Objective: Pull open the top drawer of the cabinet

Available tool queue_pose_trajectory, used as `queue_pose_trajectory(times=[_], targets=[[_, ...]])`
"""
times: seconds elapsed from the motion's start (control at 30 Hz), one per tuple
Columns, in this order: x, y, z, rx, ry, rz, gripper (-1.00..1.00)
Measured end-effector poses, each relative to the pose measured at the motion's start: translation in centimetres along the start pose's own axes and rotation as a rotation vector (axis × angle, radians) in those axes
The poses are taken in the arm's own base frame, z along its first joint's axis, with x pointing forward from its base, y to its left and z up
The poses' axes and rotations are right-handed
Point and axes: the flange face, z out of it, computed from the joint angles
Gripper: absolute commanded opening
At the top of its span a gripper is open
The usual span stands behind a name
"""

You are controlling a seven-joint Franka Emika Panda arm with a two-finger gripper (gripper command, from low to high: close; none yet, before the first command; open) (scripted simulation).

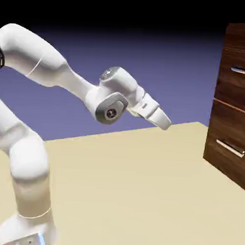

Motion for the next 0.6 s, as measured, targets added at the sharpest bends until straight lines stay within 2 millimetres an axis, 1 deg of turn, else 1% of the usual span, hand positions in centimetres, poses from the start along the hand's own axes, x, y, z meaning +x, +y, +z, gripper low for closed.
queue_pose_trajectory(times=[0.1,0.23,0.4,0.47,0.6], targets=[[3.6,1.4,2.5,-0.024,-0.029,0.235,0.0],[8.1,4.2,6.0,-0.07,-0.041,0.536,0.0],[13.2,8.7,10.0,-0.131,-0.001,0.886,0.0],[15.1,10.7,11.2,-0.151,0.034,1.016,0.0],[18.5,14.0,13.3,-0.17,0.119,1.243,0.0]])
